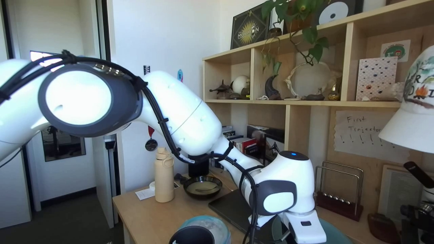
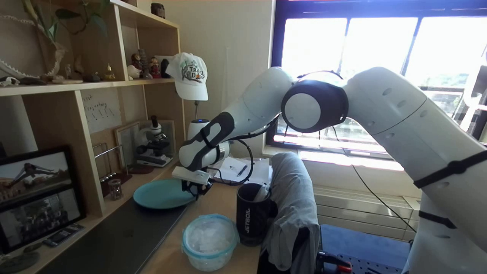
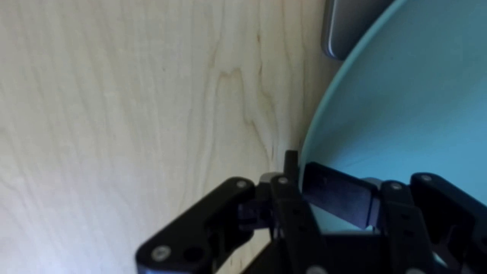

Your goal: Move the teal plate from the right to the left

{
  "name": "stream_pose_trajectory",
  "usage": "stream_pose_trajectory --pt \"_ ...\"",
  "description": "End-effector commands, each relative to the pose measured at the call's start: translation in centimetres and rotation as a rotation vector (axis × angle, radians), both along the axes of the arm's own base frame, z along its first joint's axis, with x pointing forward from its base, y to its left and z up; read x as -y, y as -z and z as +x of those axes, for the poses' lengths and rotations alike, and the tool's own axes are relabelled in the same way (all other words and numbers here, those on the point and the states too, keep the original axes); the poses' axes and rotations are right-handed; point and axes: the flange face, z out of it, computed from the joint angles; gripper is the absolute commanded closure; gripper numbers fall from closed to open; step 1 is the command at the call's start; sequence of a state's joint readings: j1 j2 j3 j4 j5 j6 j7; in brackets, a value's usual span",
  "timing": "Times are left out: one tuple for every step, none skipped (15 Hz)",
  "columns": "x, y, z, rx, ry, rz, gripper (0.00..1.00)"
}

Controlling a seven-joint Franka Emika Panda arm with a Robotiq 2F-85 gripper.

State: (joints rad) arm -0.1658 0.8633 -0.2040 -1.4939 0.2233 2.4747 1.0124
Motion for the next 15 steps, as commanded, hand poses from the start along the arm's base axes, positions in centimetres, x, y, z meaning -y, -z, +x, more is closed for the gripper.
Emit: stream_pose_trajectory --pt "-0.2 -1.8 -0.3 0.042 0.027 0.018 0.98" --pt "-0.4 -2.5 -0.3 0.054 0.022 0.017 0.98" --pt "-0.7 -3.7 -0.1 0.076 0.015 0.013 0.98" --pt "-0.9 -4.6 0.0 0.094 0.008 0.005 0.98" --pt "-1.3 -5.9 0.1 0.117 -0.003 -0.004 0.98" --pt "-1.7 -7.2 0.1 0.138 -0.014 -0.014 0.98" --pt "-2.1 -8.3 0.2 0.157 -0.023 -0.019 0.98" --pt "-2.6 -9.5 0.2 0.172 -0.035 -0.02 0.98" --pt "-3.2 -10.5 0.2 0.185 -0.044 -0.017 0.98" --pt "-3.9 -11.4 0.1 0.192 -0.055 -0.013 0.98" --pt "-4.6 -12.2 0.0 0.195 -0.068 -0.005 0.98" --pt "-5.4 -13.0 -0.2 0.197 -0.085 0.0 0.98" --pt "-6.1 -13.7 -0.5 0.195 -0.099 0.009 0.98" --pt "-7.0 -14.3 -0.8 0.189 -0.121 0.021 0.98" --pt "-7.8 -14.7 -1.2 0.179 -0.144 0.031 0.98"
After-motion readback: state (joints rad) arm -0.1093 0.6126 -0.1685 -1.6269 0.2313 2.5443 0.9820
